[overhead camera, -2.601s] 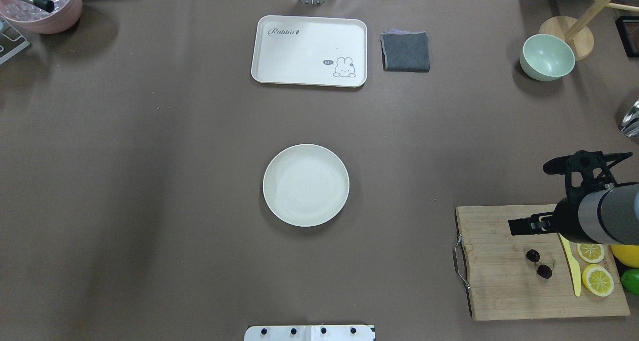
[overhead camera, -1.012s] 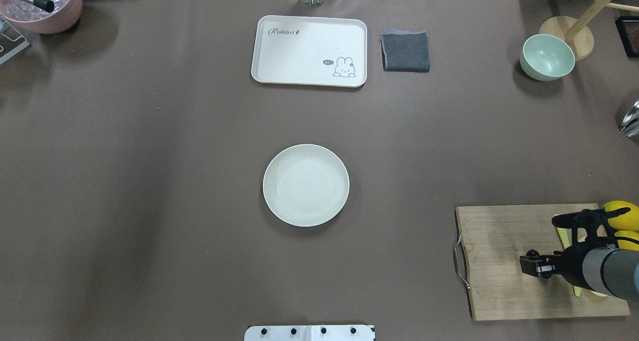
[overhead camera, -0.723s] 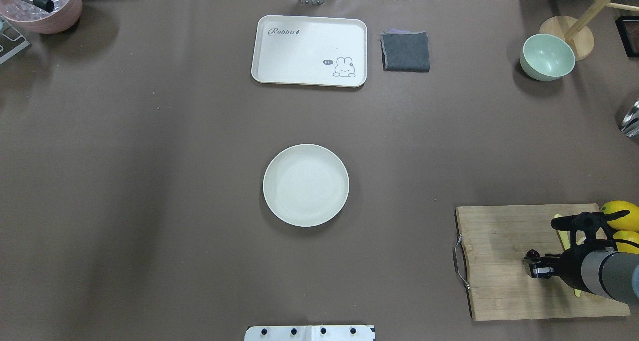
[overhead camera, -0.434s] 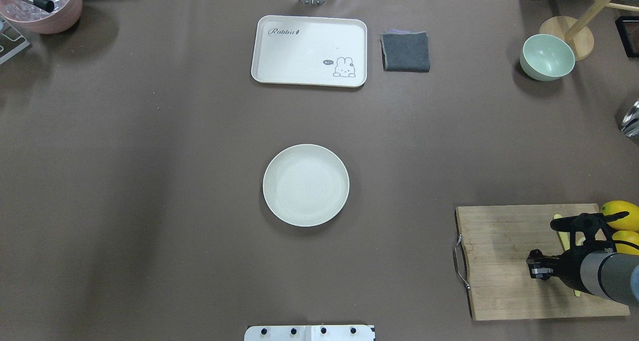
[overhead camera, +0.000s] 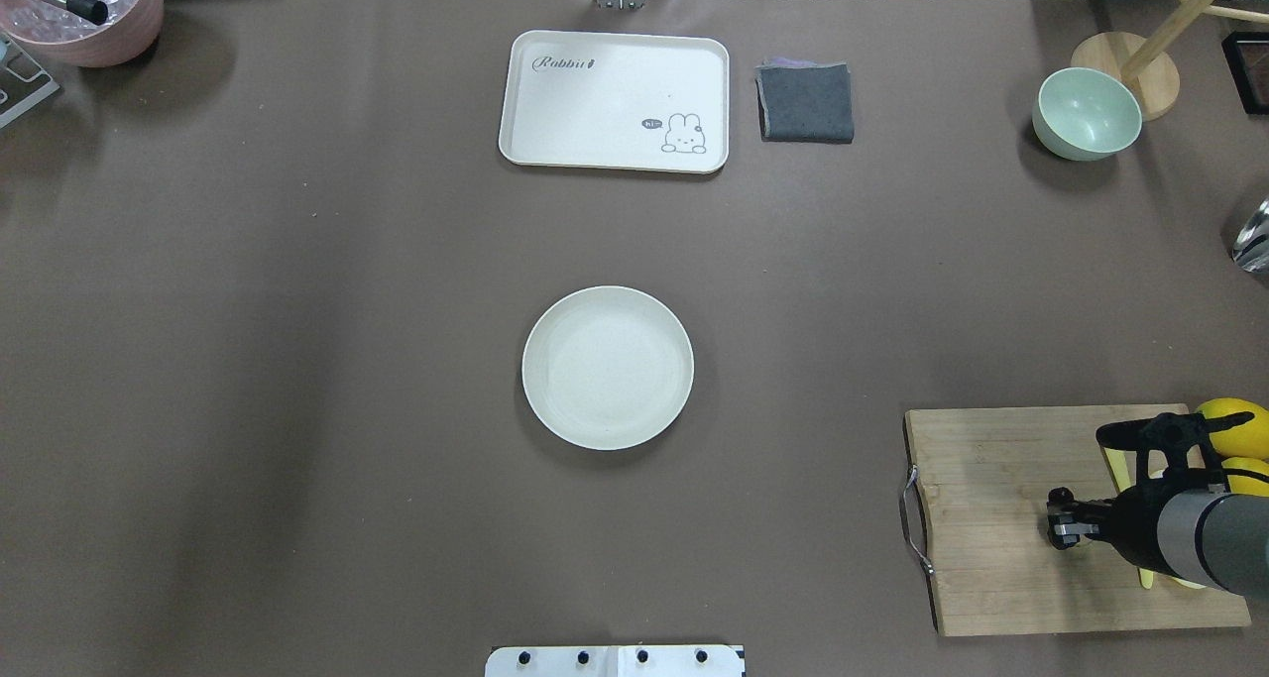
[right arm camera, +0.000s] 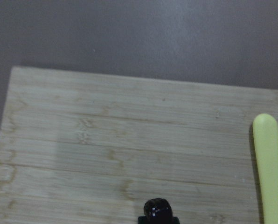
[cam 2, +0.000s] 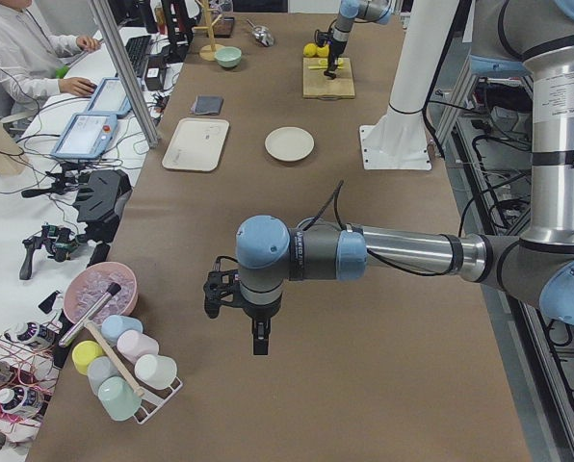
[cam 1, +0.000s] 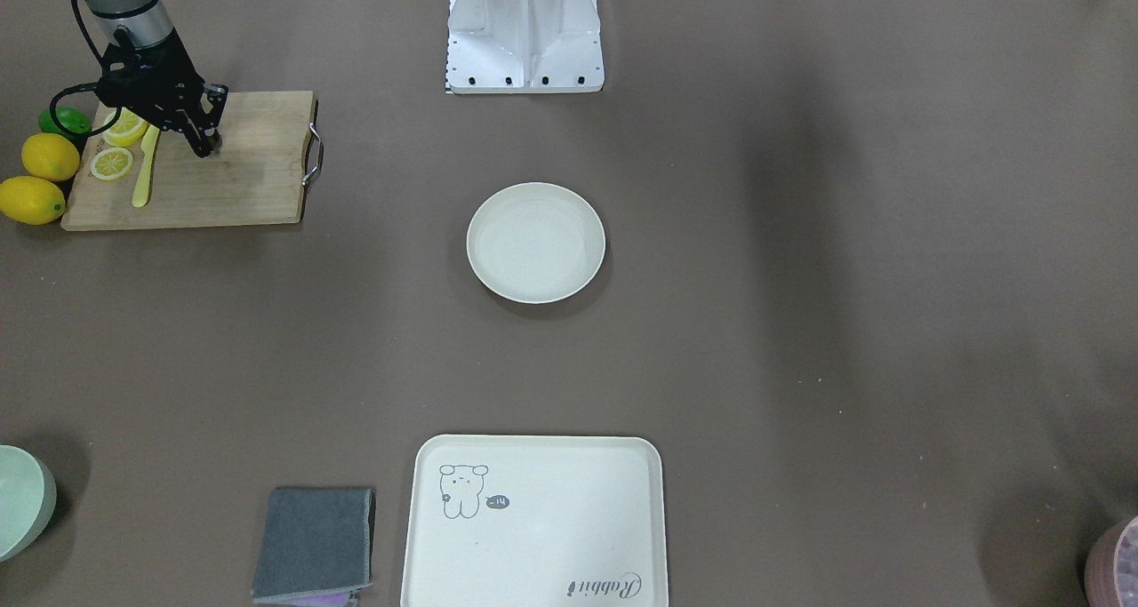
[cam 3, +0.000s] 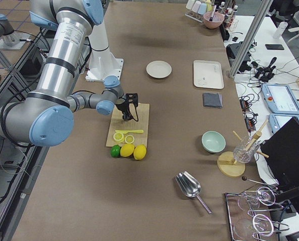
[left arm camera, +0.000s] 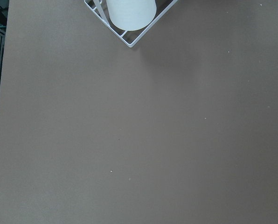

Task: Place red cherry on plate
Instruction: 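Lower the right gripper and pinch the two dark cherries by their stems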

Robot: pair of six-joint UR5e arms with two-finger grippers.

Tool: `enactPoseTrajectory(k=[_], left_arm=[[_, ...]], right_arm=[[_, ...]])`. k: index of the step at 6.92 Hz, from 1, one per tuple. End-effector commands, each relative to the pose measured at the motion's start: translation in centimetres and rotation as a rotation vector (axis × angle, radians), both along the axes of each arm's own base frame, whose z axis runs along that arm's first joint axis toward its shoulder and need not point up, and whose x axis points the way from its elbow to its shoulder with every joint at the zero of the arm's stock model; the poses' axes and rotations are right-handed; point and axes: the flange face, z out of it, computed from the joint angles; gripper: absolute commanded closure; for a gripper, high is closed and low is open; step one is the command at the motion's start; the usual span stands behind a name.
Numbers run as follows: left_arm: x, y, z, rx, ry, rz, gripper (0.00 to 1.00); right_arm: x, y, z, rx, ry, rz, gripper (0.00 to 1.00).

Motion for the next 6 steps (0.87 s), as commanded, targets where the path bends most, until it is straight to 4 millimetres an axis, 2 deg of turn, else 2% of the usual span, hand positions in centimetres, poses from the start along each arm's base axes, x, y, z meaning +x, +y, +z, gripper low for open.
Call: enactPoseTrajectory(k=[1, 3, 4, 5, 6], left_arm=[[-0.1, 0.0, 0.0, 0.001, 0.000, -0.003, 0.01], [0.0, -0.1, -0.2, 0.004, -0.001, -0.003, 0.01], [0.0, 0.0, -0.1, 0.001, 0.000, -0.003, 0.01], [0.0, -0.1, 0.0, 0.000, 0.000, -0.003, 0.01], [0.1, -0.1, 0.2, -0.004, 0.000, -0.002, 0.01]], right_arm=[[5.1, -2.4, -7.7, -0.113, -0.069, -0.005, 1.00], [10.2, -7.8, -16.7, -0.167, -0.118, -0.054, 1.00], [10.3, -10.5, -21.6, -0.190, -0.120, -0.059, 1.00], [8.3, -13.1, -27.6, -0.234, -0.060, -0.049, 1.00], [5.9, -16.0, -32.6, -0.242, -0.024, -0.056, 1.00]])
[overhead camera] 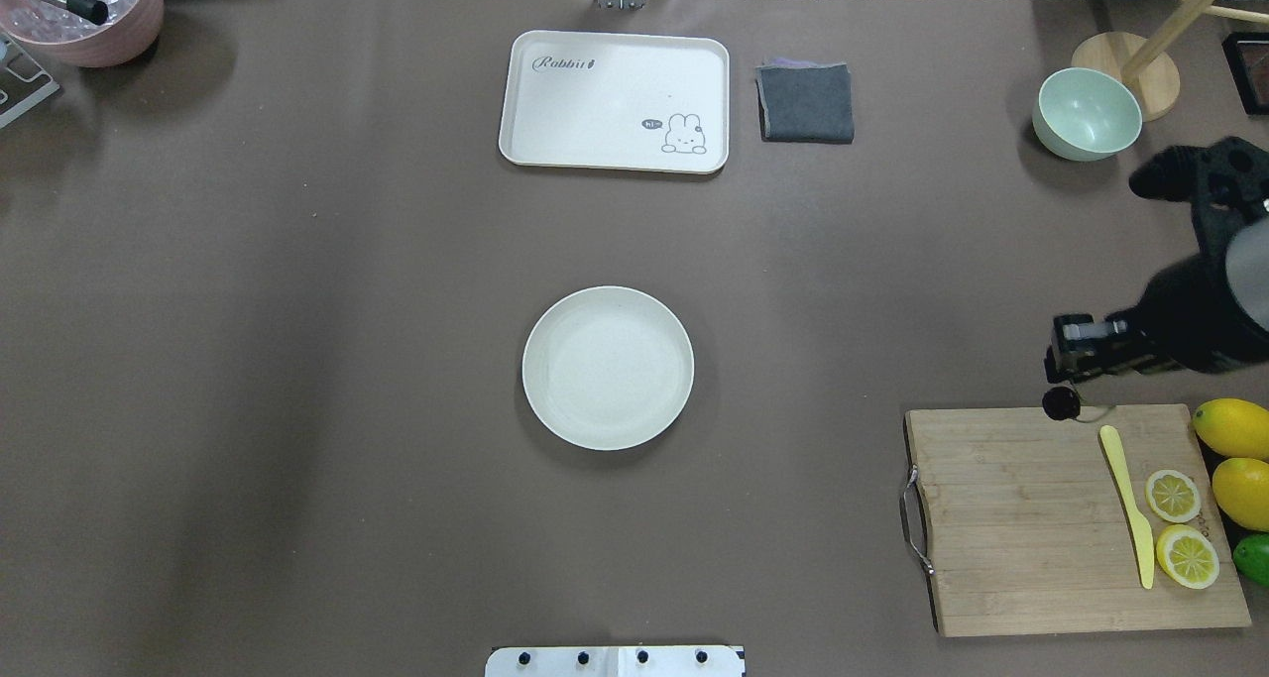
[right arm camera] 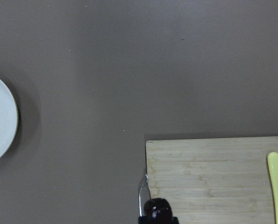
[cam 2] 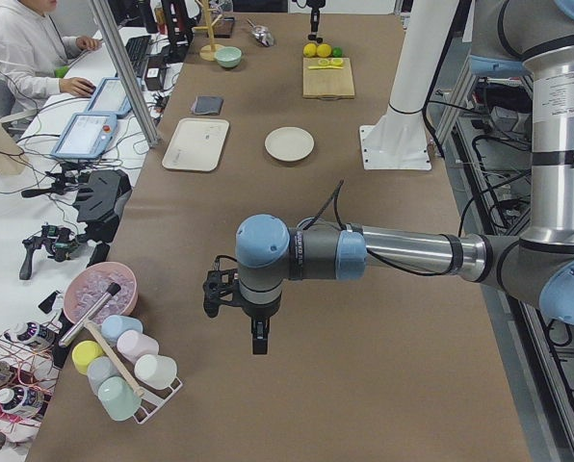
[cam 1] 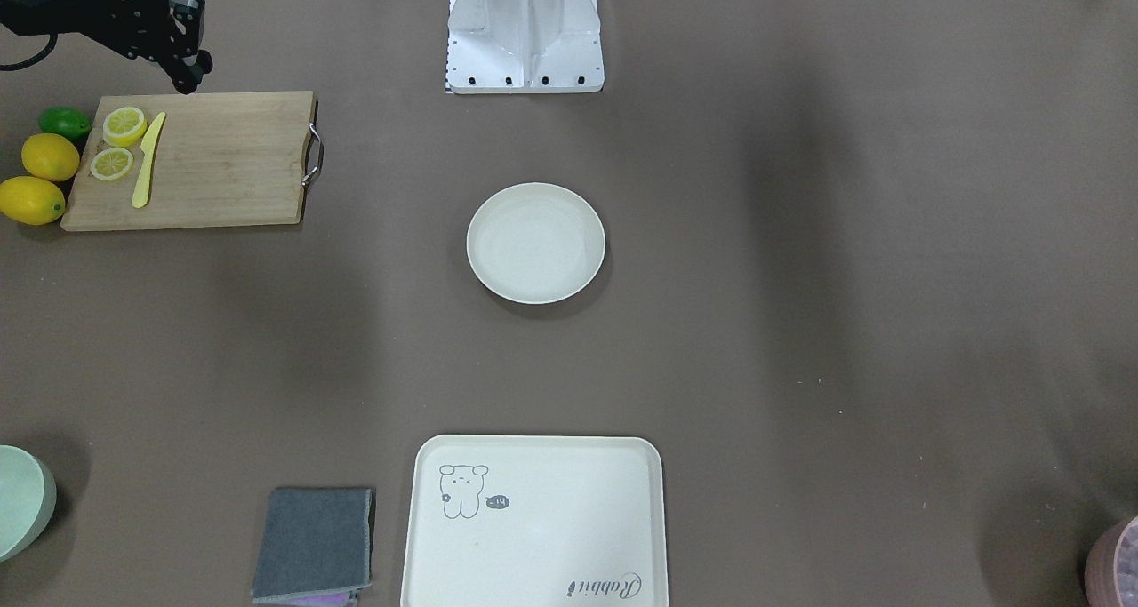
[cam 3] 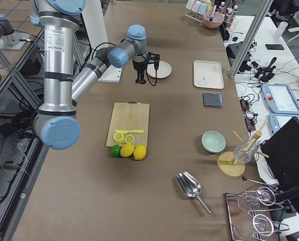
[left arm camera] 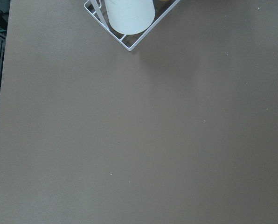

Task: Place red cherry on plate
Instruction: 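Carry the cherries with the right gripper over the white plate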

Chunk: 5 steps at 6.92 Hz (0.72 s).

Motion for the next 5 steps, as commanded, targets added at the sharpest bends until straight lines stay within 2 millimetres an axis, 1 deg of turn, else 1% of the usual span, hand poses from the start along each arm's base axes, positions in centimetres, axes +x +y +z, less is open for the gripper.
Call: enactPoseTrajectory(k=[1, 2, 3, 4, 5], left_arm=[[0.0, 0.0, 0.0, -0.001, 0.000, 0.000, 0.01], [0.0, 0.0, 0.0, -0.001, 0.000, 0.000, 0.01], [0.0, 0.0, 0.0, -0.001, 0.000, 0.000, 0.01], [0.1, -0.2, 0.1, -0.005, 0.001, 0.001, 0.01], [0.1, -0.4, 0.3, -0.011, 0.001, 0.001, 0.01]], right_arm=[[-5.6, -5.4, -10.0, -0.012, 0.060, -0.021, 1.00], [-10.4, -7.0, -12.5, 0.013, 0.102, -0.035, 1.00], [-15.5, -7.4, -14.2, 0.008, 0.151, -0.037, 1.00], [-20.6, -7.0, -15.7, 0.030, 0.186, -0.047, 1.00], [-24.1, -6.6, -15.5, 0.064, 0.171, -0.070, 1.00]])
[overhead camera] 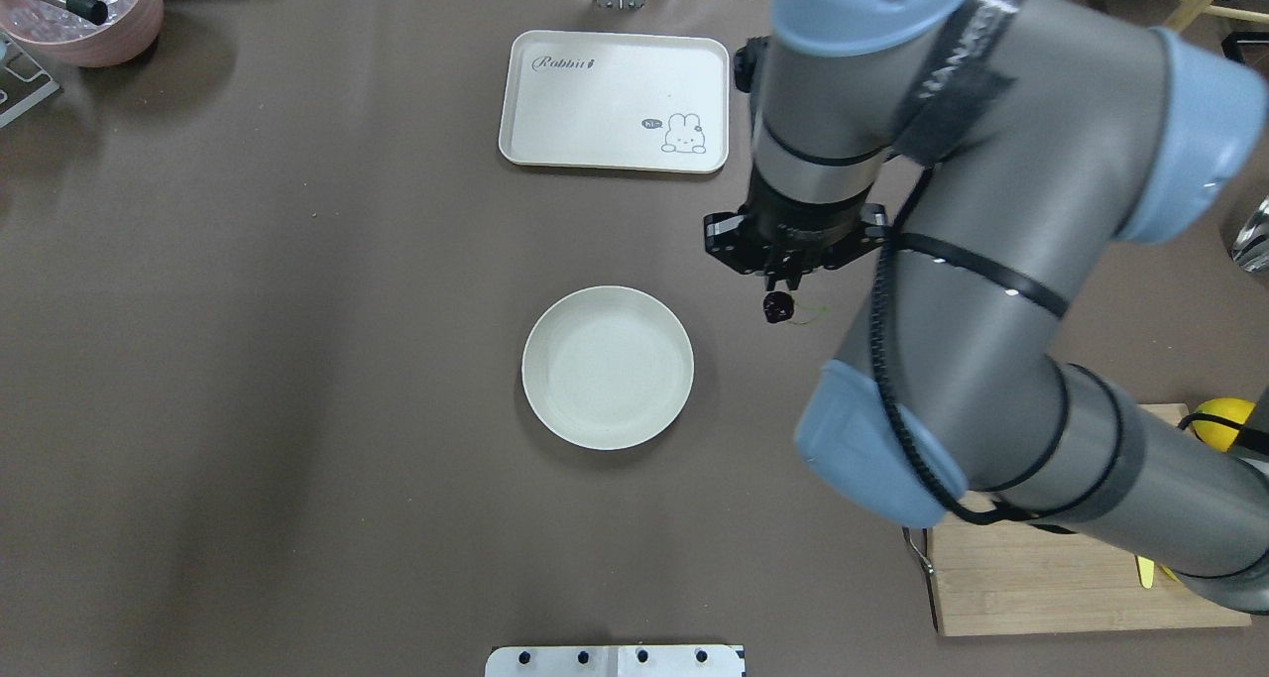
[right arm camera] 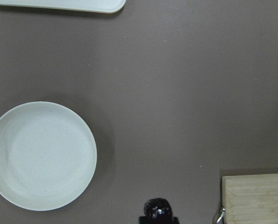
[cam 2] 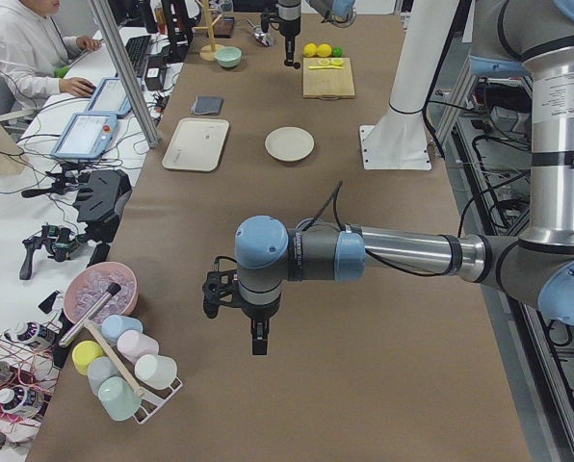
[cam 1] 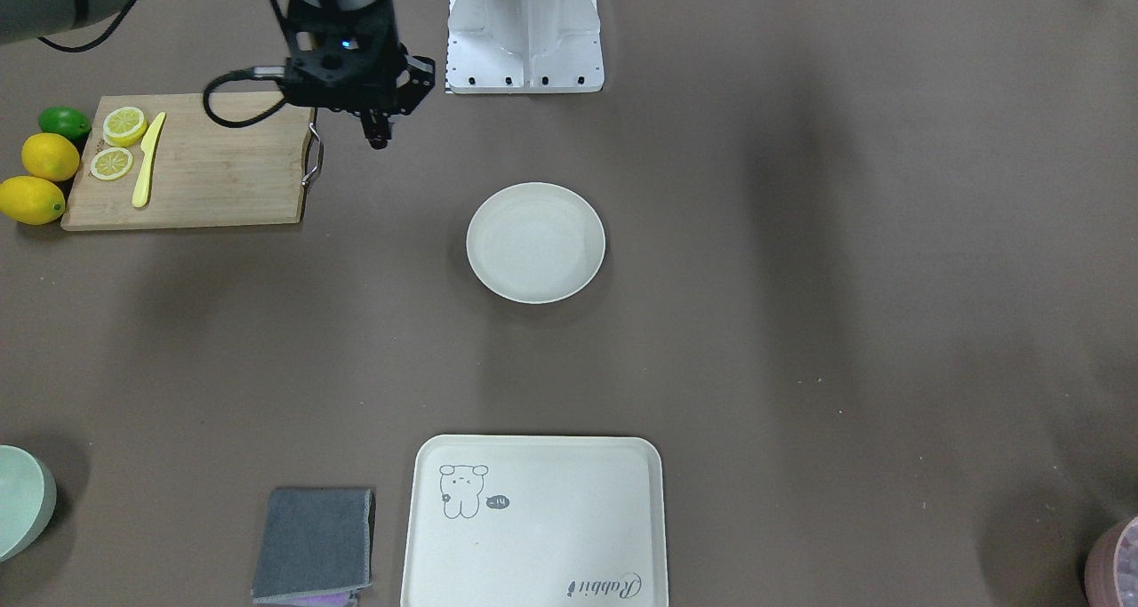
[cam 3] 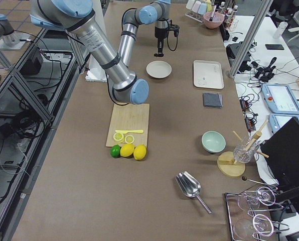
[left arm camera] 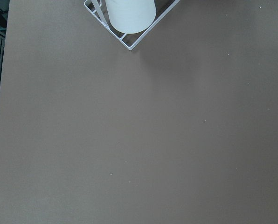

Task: Place red cherry on plate
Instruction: 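Carry the cherries with the right gripper over the white plate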

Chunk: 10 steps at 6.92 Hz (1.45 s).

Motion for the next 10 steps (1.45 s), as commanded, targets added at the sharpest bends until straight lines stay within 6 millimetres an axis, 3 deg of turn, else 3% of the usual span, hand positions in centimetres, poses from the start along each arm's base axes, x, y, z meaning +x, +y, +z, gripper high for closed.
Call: enactPoseTrajectory(k=[1, 3, 4, 7, 10], left_arm=[[0.0, -0.4, 0.4, -0.005, 0.001, 0.001, 0.01], [0.0, -0.6, 1.1, -0.024, 0.003, 0.002, 0.01], [0.0, -0.8, 1.5, -0.033, 0.004, 0.002, 0.01], [0.0, -0.7, 1.9, -0.043, 0.003, 0.002, 0.01], [0.0, -0.8, 1.7, -0.036, 0.004, 0.002, 0.01]], right_arm=[[-8.3, -0.1, 0.3, 0.053, -0.001, -0.018, 1.00], [-15.5, -2.1, 1.8, 0.074, -0.010, 0.000, 1.00], [-17.4, -2.3, 2.3, 0.075, 0.020, 0.013, 1.00], [-21.2, 2.5, 3.0, 0.093, 0.049, 0.025, 1.00], [-22.5, 3.0, 4.9, 0.115, 0.044, 0.028, 1.00]])
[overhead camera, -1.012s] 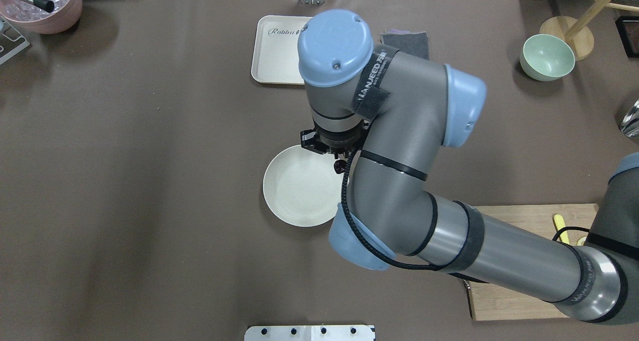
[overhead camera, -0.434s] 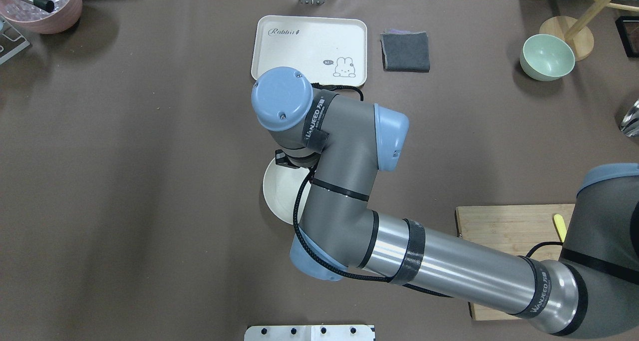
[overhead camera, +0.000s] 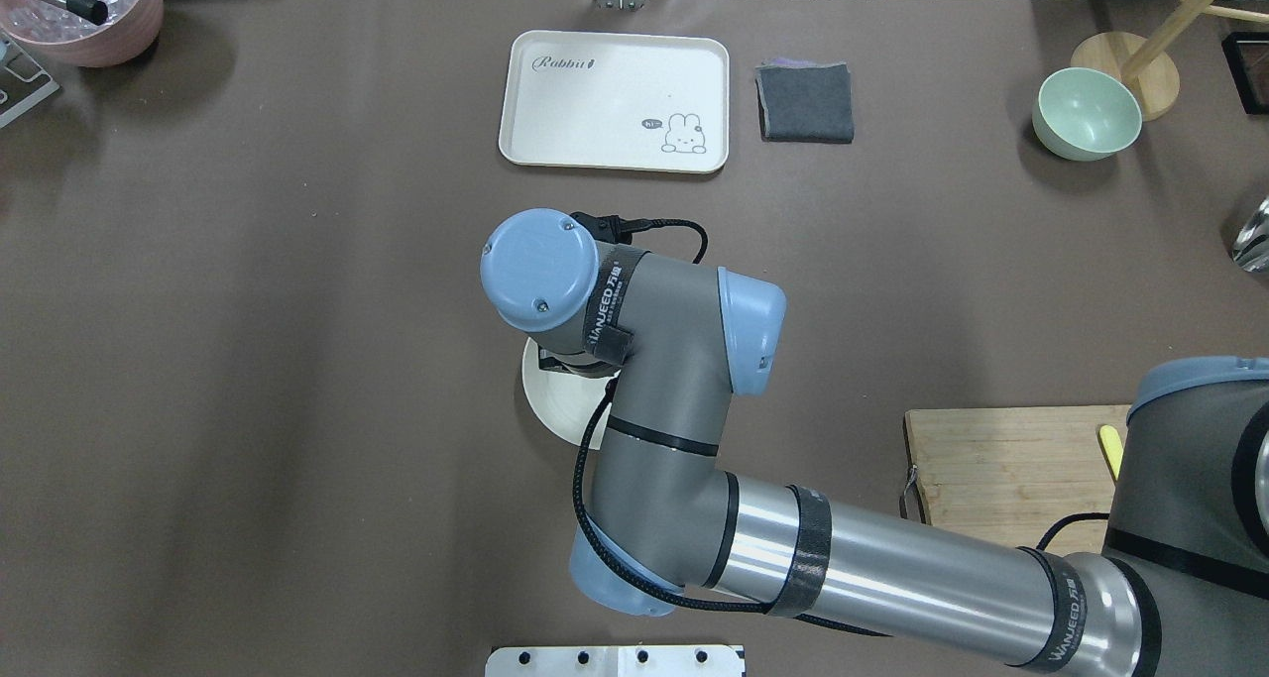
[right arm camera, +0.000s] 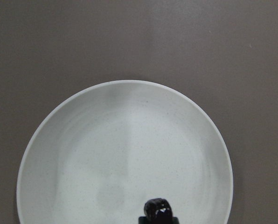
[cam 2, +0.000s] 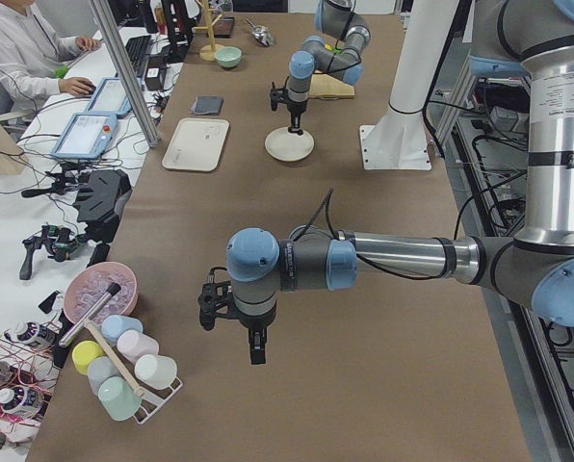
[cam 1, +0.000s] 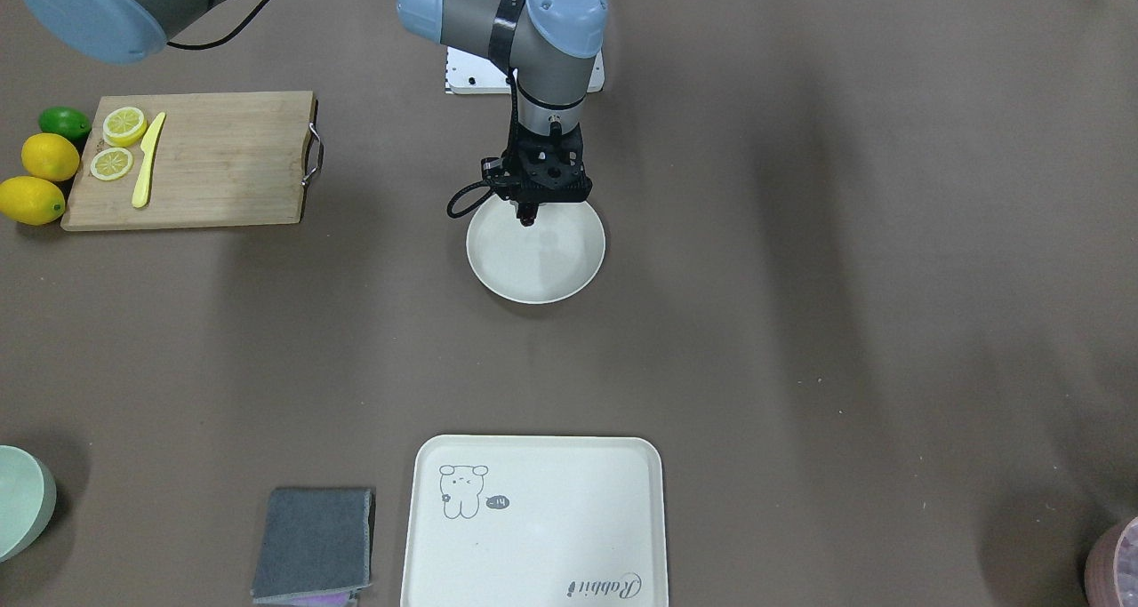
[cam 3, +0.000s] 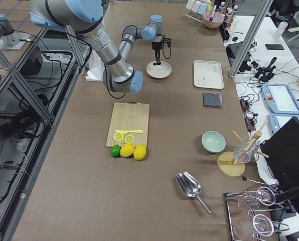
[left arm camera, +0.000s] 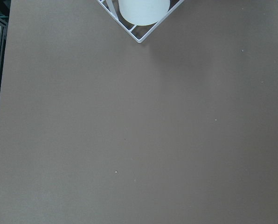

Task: Place red cherry on plate
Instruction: 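Lower the cherries onto the plate and open the right gripper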

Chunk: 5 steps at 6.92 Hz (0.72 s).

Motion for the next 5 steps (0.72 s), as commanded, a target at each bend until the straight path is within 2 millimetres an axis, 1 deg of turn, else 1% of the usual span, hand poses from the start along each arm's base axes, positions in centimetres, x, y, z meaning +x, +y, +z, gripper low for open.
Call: enactPoseTrajectory(k=[1, 2, 3, 5], left_arm=[[0.0, 0.0, -0.1, 0.004, 0.000, 0.000, 0.01], [0.0, 0.0, 0.0, 0.003, 0.000, 0.000, 0.01], [0.0, 0.0, -0.1, 0.006, -0.001, 0.000, 0.01], [0.0, 0.3, 0.1, 0.002, 0.000, 0.001, 0.01]], right_arm=[[-1.6, -0.4, 1.8, 0.019, 0.003, 0.011, 1.00], [-2.7, -0.7, 2.5, 0.002, -0.012, 0.042, 1.00], [-2.9, -1.0, 2.7, 0.007, -0.015, 0.049, 1.00], [-3.0, -0.9, 2.8, -0.003, -0.016, 0.060, 1.00]])
